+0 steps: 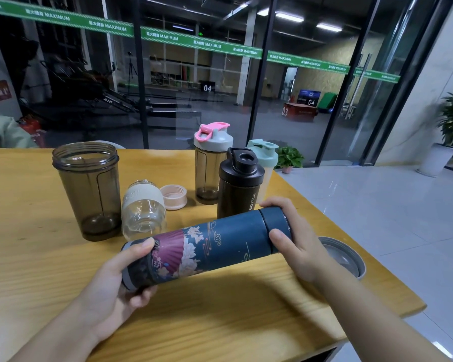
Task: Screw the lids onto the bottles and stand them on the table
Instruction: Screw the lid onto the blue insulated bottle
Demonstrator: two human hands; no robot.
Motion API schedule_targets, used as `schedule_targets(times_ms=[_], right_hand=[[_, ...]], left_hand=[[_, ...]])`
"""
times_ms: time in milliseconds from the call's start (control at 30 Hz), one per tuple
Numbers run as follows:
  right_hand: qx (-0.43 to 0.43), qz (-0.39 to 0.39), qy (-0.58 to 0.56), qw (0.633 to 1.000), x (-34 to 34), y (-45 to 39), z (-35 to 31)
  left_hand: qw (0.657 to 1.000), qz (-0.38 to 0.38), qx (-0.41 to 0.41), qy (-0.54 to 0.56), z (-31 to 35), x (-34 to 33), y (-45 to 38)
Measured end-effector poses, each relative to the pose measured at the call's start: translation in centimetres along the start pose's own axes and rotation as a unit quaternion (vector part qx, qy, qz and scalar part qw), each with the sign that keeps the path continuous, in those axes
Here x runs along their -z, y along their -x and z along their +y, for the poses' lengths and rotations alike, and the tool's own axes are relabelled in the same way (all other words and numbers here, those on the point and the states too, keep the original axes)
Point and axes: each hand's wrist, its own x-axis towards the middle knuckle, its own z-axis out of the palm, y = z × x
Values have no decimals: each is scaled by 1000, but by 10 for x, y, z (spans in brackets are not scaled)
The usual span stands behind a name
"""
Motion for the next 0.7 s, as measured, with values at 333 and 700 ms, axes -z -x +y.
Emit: schedule_targets(times_ms=[333, 700], right_hand=[[-116, 44, -48, 991, -10, -12, -3], [-190, 95, -154, 965, 0, -17, -41]], left_hand=[[987, 0, -122, -102, 3, 2, 5], [973, 3, -199, -113, 2, -2, 9]])
